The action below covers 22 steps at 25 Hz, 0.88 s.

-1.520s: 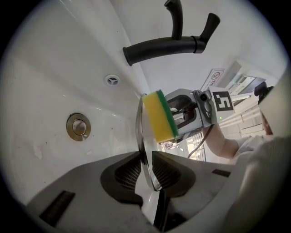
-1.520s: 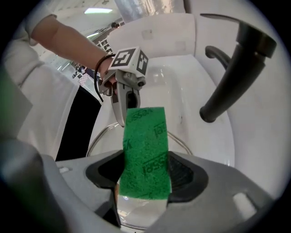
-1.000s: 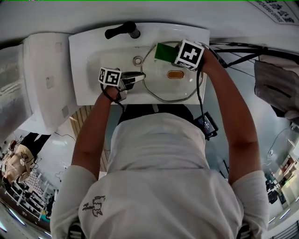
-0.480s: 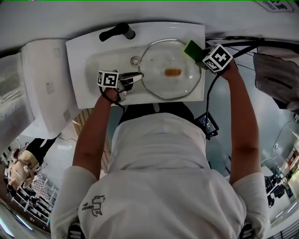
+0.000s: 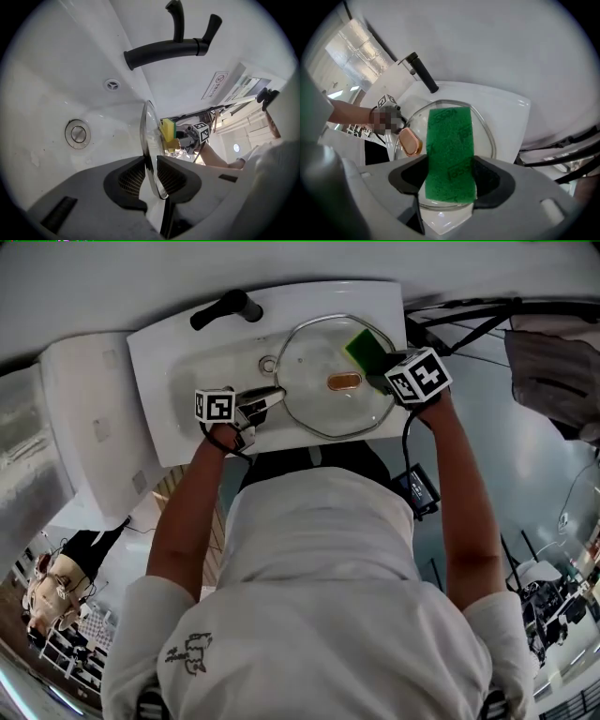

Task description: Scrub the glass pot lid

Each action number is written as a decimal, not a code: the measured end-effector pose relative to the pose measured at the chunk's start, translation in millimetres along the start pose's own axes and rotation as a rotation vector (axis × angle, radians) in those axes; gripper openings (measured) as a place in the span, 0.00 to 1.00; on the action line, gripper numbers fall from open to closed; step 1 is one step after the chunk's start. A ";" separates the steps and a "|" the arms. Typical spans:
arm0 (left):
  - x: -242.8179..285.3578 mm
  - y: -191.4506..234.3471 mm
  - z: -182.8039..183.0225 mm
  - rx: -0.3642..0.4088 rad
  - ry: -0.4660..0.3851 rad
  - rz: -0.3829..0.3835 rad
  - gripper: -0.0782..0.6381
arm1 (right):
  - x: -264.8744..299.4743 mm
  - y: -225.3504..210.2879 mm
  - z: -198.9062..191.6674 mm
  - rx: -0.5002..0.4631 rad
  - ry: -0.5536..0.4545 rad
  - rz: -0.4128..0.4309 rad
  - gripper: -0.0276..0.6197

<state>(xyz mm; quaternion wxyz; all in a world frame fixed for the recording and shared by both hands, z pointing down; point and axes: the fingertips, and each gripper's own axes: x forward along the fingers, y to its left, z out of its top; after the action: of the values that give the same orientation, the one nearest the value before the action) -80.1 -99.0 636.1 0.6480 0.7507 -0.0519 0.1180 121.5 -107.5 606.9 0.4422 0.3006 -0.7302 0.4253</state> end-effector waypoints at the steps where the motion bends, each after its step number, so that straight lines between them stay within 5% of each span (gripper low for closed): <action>1: 0.4 -0.1 0.3 0.010 0.002 0.007 0.22 | -0.3 -2.9 -2.3 0.008 -0.007 -0.016 0.49; 15: 0.9 -2.3 1.0 0.028 -0.002 0.023 0.22 | -20.4 -61.2 -58.9 0.208 -0.048 -0.147 0.49; 22: -1.5 7.6 2.3 0.029 -0.015 0.039 0.22 | -22.8 -7.6 -52.9 0.268 -0.099 -0.120 0.50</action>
<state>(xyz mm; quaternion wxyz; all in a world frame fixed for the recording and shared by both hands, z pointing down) -83.0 -102.5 642.7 0.6340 0.7598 -0.0698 0.1257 158.1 -62.6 602.1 0.3863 0.4206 -0.6684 0.4765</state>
